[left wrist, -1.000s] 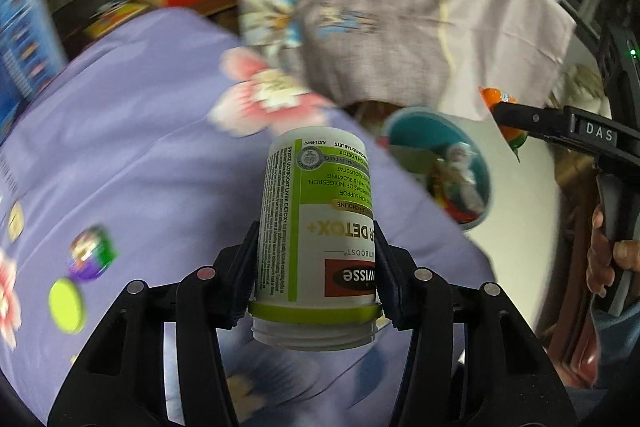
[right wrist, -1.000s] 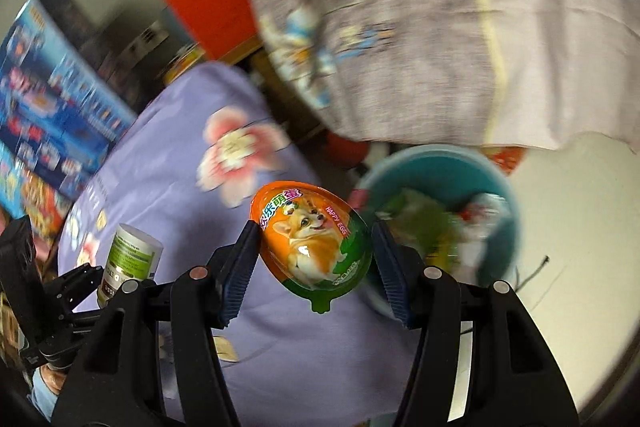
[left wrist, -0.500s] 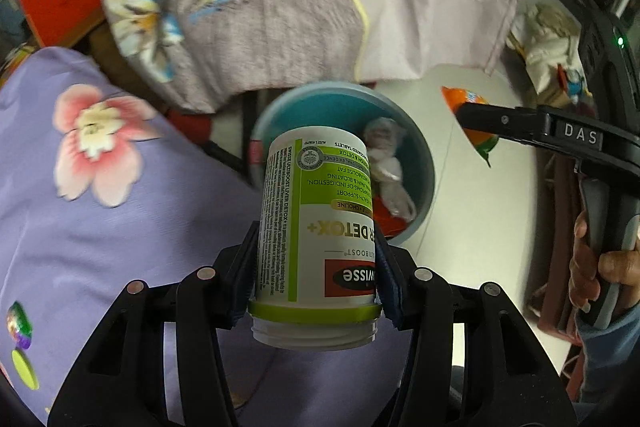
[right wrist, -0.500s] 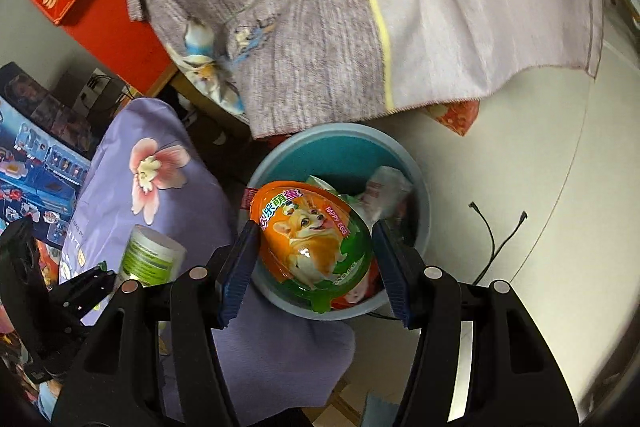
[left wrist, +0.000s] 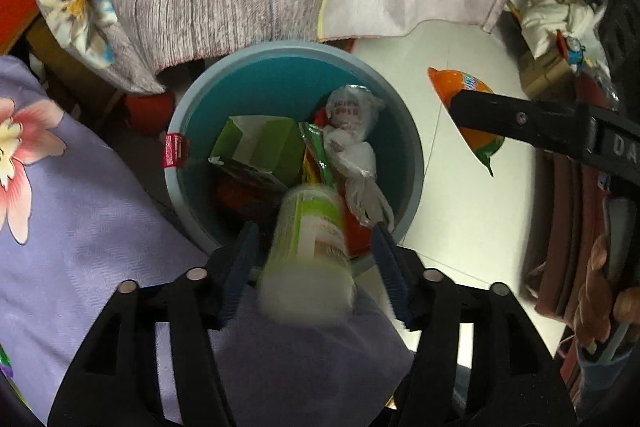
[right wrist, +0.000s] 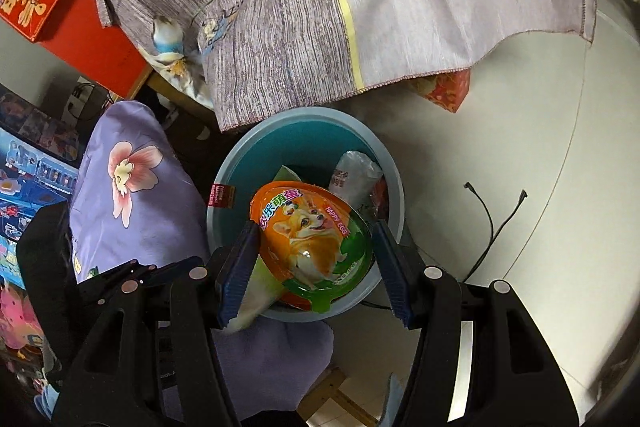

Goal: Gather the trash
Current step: 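Lift the bottle and orange egg and carry them over the teal bucket, then open the left tool to drop the bottle while the right tool drops the egg into the bucket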

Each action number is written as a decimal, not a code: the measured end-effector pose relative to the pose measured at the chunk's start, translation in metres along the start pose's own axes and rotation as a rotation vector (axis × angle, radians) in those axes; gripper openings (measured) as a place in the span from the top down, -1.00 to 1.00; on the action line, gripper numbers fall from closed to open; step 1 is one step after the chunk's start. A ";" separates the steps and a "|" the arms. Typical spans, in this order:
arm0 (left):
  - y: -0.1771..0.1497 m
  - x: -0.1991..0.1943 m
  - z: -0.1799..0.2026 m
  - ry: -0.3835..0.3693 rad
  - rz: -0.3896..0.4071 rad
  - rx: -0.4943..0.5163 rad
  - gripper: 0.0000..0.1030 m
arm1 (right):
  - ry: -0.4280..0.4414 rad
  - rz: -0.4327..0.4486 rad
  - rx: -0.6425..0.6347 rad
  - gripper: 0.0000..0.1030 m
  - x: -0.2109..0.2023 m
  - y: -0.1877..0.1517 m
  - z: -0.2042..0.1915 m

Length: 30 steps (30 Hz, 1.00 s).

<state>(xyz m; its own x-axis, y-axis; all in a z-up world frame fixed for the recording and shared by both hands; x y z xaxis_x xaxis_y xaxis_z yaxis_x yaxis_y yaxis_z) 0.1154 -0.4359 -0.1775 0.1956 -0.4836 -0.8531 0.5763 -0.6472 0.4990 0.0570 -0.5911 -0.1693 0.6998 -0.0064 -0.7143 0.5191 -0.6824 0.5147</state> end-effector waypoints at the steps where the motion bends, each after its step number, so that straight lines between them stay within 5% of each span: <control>1: -0.001 0.000 -0.003 0.006 0.001 -0.007 -0.27 | 0.001 -0.003 -0.002 -0.08 0.001 0.000 -0.001; 19: -0.012 -0.055 -0.050 0.065 0.092 -0.109 -0.69 | 0.021 -0.077 -0.047 -0.11 0.044 -0.009 -0.031; 21: -0.013 -0.061 -0.052 0.065 0.098 -0.118 -0.70 | 0.029 -0.085 -0.039 -0.31 0.047 -0.010 -0.036; 30: -0.021 -0.073 -0.064 0.066 0.113 -0.152 -0.77 | -0.001 -0.081 -0.022 -0.47 0.039 -0.013 -0.036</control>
<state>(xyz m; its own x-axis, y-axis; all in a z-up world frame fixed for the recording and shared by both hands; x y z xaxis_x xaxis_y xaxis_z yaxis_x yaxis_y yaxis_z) 0.1398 -0.3496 -0.1358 0.3146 -0.5056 -0.8034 0.6601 -0.4916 0.5679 0.0952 -0.5563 -0.1868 0.6546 0.0478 -0.7545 0.5846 -0.6647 0.4651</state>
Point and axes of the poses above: each gripper's, at about its wrist camera, not at the fingertips, and x roughly the way its jaws point, z to its right, y to its top, the point moved 7 cm from there along x, roughly the way its jaws point, and after that the axes turned 12 degrees about z, right-handed, at the moved point
